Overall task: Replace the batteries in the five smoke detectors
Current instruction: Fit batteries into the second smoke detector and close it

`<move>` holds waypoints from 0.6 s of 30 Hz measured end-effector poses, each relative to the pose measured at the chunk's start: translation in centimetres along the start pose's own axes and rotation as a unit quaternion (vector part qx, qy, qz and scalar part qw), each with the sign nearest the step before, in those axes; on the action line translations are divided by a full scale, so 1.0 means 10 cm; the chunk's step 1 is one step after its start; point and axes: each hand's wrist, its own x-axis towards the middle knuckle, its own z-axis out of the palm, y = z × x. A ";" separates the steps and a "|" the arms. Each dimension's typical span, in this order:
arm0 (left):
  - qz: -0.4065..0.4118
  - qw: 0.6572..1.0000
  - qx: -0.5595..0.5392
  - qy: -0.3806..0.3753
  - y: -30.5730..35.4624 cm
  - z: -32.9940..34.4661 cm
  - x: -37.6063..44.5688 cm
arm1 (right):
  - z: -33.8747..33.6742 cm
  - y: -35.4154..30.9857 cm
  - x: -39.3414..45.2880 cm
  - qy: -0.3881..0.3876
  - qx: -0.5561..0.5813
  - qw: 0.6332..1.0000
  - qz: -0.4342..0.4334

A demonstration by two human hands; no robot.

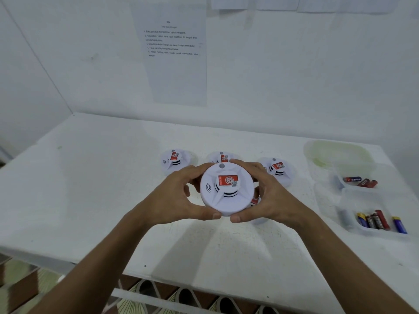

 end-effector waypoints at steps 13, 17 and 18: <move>0.009 0.998 -0.061 0.019 -0.06 -0.10 -0.12 | 0.22 -0.07 0.14 -0.005 0.029 1.000 -0.003; 0.003 0.998 -0.064 0.022 -0.09 -0.15 -0.16 | 0.25 -0.09 0.19 -0.018 0.023 1.000 0.003; 0.001 0.997 -0.067 0.024 -0.11 -0.16 -0.17 | 0.26 -0.10 0.20 -0.019 0.023 1.000 0.003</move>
